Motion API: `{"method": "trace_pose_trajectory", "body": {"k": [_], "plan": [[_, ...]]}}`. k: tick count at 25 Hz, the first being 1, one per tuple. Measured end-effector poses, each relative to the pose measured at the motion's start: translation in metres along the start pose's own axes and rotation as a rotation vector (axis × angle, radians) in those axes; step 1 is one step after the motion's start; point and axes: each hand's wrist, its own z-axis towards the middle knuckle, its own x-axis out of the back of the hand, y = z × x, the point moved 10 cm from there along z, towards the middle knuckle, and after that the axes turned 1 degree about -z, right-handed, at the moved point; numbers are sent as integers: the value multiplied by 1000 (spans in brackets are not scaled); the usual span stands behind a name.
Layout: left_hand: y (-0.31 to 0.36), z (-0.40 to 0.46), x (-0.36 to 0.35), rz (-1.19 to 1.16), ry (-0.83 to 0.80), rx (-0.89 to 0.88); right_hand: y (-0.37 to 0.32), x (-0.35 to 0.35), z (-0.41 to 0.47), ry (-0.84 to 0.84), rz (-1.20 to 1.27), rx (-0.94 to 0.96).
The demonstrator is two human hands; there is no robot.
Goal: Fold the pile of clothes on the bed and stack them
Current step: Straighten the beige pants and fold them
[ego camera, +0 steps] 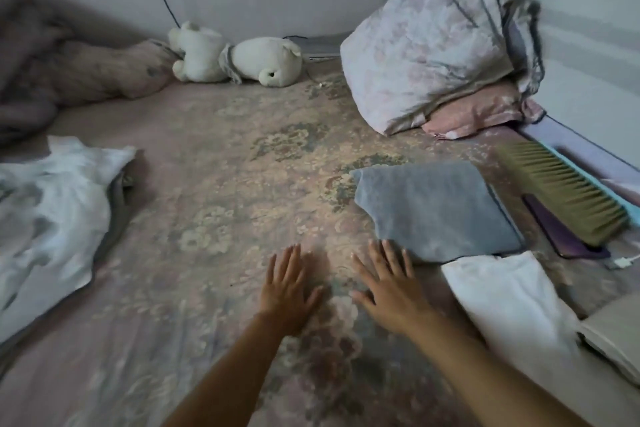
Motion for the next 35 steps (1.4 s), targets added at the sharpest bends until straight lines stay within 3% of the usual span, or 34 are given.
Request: {"method": "trace_pose_trajectory", "body": {"k": [2,5,9,12,15,18,21,25,28,32,35], "plan": [[-95,-57,28,95,82,131,-82,-18,10,-35,14,133],[-209,-113,83,57,109,381,-194,-17,30,-73,36,251],[-295,-195,107,86,49,466,-326,-16,51,-86,73,420],[-322,-270,73,61,30,436,-400,-18,75,-87,64,503],[-326,-289,53,20,57,472,-462,-18,109,-92,86,568],[-327,-283,57,25,105,478,-522,14,121,140,141,776],[-328,-286,61,11,164,479,-580,27,116,300,23,1039],[-327,-285,64,19,203,477,-594,39,121,391,37,1035],[-328,-287,66,32,227,481,-551,37,117,388,92,955],[-318,-293,83,-38,323,431,-509,35,55,470,-40,1060],[-295,-298,95,2,358,326,-511,24,39,393,-96,1038]]}}
